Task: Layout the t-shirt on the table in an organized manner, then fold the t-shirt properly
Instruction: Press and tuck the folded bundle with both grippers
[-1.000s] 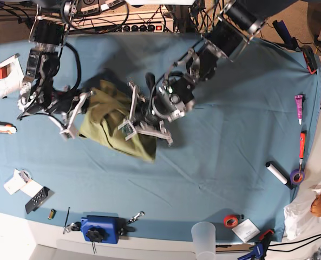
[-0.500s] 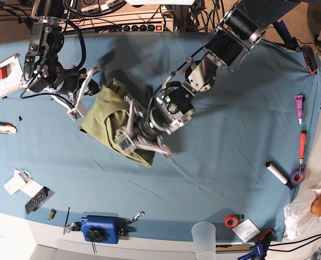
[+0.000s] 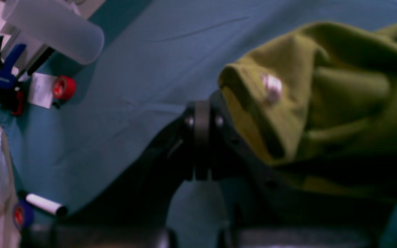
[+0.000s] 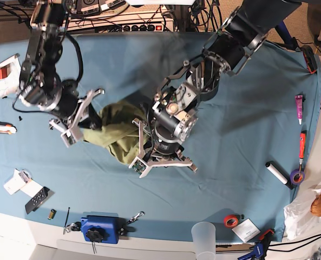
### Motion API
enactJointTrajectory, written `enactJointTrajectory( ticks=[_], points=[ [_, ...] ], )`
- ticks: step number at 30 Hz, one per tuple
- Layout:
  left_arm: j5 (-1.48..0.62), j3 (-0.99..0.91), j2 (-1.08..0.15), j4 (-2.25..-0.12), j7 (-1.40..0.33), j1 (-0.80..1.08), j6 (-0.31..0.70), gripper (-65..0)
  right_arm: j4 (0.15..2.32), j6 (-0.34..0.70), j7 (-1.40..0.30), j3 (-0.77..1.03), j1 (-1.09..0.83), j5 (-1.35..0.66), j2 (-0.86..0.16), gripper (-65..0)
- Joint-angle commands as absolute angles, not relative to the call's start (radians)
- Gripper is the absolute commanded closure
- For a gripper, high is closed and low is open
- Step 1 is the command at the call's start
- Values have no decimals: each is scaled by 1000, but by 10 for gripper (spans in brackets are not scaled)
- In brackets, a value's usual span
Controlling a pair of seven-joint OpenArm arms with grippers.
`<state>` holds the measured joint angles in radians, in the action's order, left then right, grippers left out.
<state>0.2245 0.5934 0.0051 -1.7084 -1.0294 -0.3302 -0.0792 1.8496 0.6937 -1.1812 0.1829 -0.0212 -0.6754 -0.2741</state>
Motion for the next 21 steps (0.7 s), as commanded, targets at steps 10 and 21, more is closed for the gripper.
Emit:
enactJointTrajectory(
  ticks=[10,21],
  points=[
    [337,590,14,-1738,-1035,-248,-71,0,1850,698,-1396,62,-39,-917,-283,0],
    [437,590,14,-1740,-1107,-244,-87,0,1851,698,-1396,62,-30,-1114,-283,0]
  ],
)
